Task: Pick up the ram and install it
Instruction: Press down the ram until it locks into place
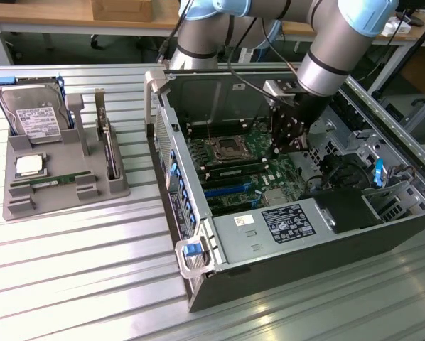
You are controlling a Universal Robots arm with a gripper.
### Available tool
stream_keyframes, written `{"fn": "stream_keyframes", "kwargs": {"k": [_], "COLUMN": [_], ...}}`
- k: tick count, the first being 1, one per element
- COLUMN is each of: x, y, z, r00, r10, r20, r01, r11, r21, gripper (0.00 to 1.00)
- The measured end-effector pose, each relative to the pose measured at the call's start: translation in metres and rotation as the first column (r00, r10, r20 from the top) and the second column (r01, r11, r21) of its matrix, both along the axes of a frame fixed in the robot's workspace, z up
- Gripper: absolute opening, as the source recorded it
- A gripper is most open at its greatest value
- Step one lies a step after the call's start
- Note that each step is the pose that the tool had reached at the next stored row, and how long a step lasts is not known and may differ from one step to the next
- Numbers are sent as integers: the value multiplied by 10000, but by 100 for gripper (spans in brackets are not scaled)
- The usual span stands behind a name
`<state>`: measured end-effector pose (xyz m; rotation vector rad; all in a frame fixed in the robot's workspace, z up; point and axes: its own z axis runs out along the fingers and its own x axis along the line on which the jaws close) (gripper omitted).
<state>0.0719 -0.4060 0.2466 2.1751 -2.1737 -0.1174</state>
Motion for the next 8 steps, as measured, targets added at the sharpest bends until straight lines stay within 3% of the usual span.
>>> {"fn": "stream_keyframes", "kwargs": {"k": [8], "x": [61], "y": [-6], "z": [367], "r00": [10000], "r10": [-2], "r20": [0], "r01": [2], "r11": [10000], "r21": [12], "gripper": [11]}}
